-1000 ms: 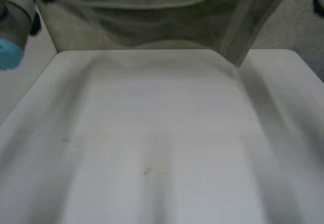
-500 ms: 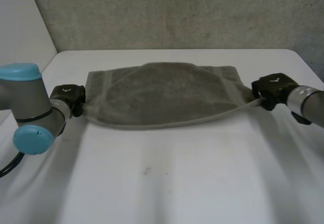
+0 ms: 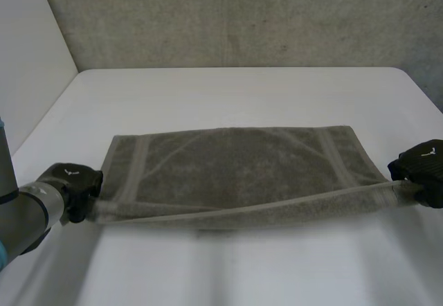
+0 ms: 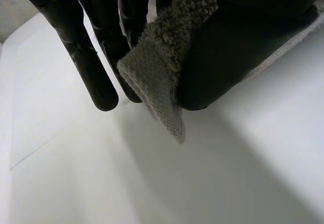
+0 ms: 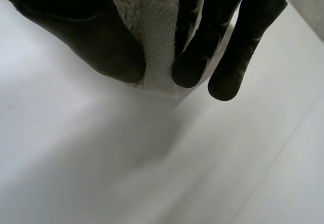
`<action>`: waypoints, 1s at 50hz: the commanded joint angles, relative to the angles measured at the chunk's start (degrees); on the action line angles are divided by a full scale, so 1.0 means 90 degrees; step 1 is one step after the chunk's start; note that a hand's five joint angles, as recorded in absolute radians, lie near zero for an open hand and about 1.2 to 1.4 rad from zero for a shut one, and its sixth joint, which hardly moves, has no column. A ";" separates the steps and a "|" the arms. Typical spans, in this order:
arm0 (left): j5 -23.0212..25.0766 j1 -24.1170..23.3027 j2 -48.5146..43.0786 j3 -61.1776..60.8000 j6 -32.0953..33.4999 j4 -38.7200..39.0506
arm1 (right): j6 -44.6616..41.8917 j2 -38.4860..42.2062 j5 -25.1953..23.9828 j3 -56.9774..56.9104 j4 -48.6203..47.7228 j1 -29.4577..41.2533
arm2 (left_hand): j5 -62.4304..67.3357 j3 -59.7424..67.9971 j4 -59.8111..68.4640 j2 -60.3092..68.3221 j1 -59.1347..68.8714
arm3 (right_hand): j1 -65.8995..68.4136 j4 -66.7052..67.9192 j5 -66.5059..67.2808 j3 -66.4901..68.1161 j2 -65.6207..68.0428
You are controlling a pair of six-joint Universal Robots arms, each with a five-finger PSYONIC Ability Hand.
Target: Fold the towel.
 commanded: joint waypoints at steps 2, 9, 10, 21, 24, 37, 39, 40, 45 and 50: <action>-0.0039 -0.0060 -0.0543 0.0869 0.0050 0.0271 | 0.1428 0.1064 -0.0564 -0.1141 -0.1014 0.0056 | 0.1237 0.1139 0.1122 0.1135 0.1274 | 0.0395 0.0374 0.0324 0.0337 0.0441; -0.0108 -0.0177 -0.1878 0.2535 -0.0427 0.0378 | 0.2292 0.2258 -0.0447 -0.2433 -0.1319 0.0623 | 0.1237 0.1139 0.1122 0.1135 0.1274 | 0.0395 0.0374 0.0324 0.0337 0.0441; -0.0108 -0.0177 -0.1881 0.2539 -0.0429 0.0378 | 0.2369 0.2587 -0.0331 -0.2829 -0.1328 0.0797 | 0.1237 0.1139 0.1122 0.1135 0.1274 | 0.0395 0.0374 0.0324 0.0337 0.0441; -0.0108 -0.0255 -0.3714 0.5055 -0.0917 -0.0226 | 0.3209 0.4424 0.0461 -0.5057 -0.1455 0.1520 | 0.1237 0.1139 0.1122 0.1135 0.1274 | 0.0395 0.0374 0.0324 0.0337 0.0441; -0.0118 -0.0323 -0.4261 0.5787 -0.0917 -0.0626 | 0.3220 0.4602 0.0598 -0.5323 -0.1504 0.1590 | 0.1237 0.1139 0.1122 0.1135 0.1274 | 0.0395 0.0374 0.0324 0.0337 0.0441; -0.0596 -0.0334 -0.5377 0.7519 -0.0829 -0.1009 | 0.3288 0.5393 0.1428 -0.6427 -0.1778 0.1756 | 0.1237 0.1139 0.1122 0.1135 0.1274 | 0.0395 0.0374 0.0324 0.0337 0.0441; -0.0606 -0.0334 -0.5484 0.7694 -0.0819 -0.1009 | 0.3327 0.5422 0.1457 -0.6446 -0.2011 0.1756 | 0.1237 0.1139 0.1122 0.1135 0.1274 | 0.0395 0.0374 0.0324 0.0337 0.0441; -0.0606 -0.0334 -0.5485 0.7695 -0.0819 -0.1009 | 0.3327 0.5422 0.1458 -0.6446 -0.2012 0.1756 | 0.1237 0.1139 0.1122 0.1135 0.1274 | 0.0395 0.0374 0.0324 0.0337 0.0441; -0.0625 -0.0334 -0.5641 0.7920 -0.0819 -0.1009 | 0.3405 0.5461 0.1458 -0.6446 -0.2383 0.1756 | 0.1237 0.1139 0.1122 0.1135 0.1274 | 0.0395 0.0374 0.0324 0.0337 0.0441; -0.0596 -0.0392 -0.5709 0.7959 -0.0829 -0.0999 | 0.3405 0.5618 0.1477 -0.6544 -0.2413 0.1756 | -0.0333 -0.0431 -0.0448 -0.0436 -0.0297 | 0.0395 0.0374 0.0324 0.0337 0.0441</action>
